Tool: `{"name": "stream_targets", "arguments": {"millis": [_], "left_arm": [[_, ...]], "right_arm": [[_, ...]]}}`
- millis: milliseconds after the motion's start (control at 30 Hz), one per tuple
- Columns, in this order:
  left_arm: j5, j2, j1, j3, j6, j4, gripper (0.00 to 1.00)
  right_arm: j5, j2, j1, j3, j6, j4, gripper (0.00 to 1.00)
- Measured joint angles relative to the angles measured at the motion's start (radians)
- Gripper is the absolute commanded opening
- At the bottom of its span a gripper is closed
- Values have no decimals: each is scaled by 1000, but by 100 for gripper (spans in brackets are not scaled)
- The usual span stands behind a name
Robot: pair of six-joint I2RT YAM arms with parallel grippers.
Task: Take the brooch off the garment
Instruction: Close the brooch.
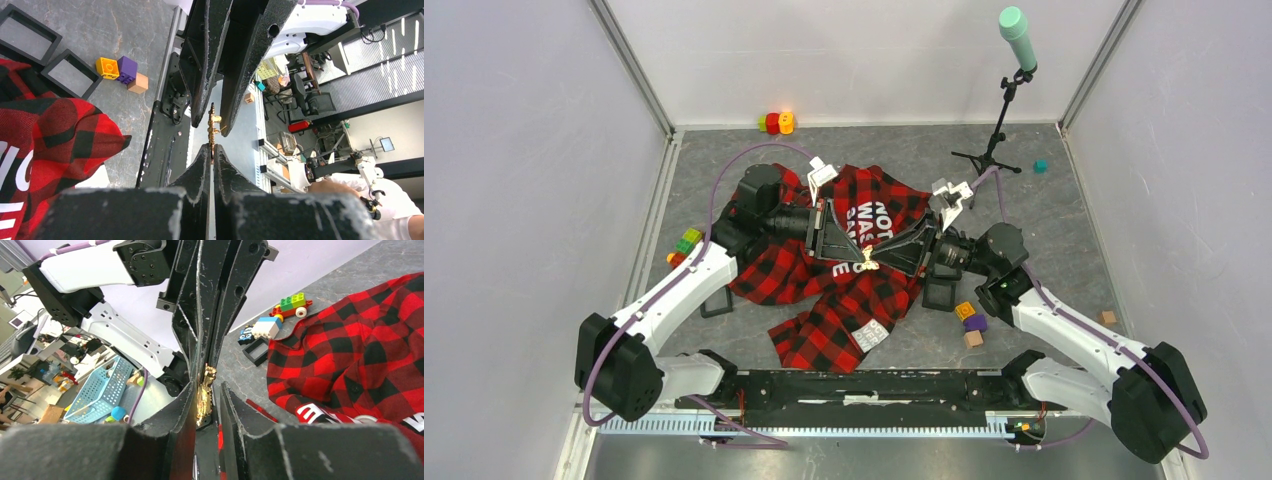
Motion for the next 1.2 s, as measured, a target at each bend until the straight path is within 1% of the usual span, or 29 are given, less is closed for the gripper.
{"name": "stream_targets", "arguments": {"millis": [233, 600, 700, 733, 800, 833, 1033, 1067, 1133, 1200], "left_arm": [[-24, 0, 1, 0, 9, -22, 2], [-54, 0, 1, 0, 21, -43, 2], [-57, 0, 2, 0, 25, -47, 2], [-58, 0, 2, 0, 27, -47, 2], [-61, 0, 3, 0, 28, -47, 2], [-62, 0, 3, 0, 29, -48, 2], [-91, 0, 1, 16, 74, -109, 2], [-99, 0, 0, 21, 85, -121, 2], [-106, 0, 0, 28, 101, -144, 2], [-116, -3, 0, 36, 122, -178, 2]], "right_arm": [[28, -2, 2, 12, -32, -65, 24], [89, -11, 3, 27, -72, -156, 21], [96, -12, 5, 32, -77, -172, 21], [97, -12, 5, 34, -79, -177, 22], [102, -13, 6, 36, -84, -181, 29], [105, -14, 6, 36, -87, -185, 30], [135, -37, 8, 35, -110, -220, 31], [143, -43, 8, 35, -115, -228, 34], [165, -59, 7, 34, -126, -241, 46], [189, -74, 5, 31, -135, -254, 55]]}}
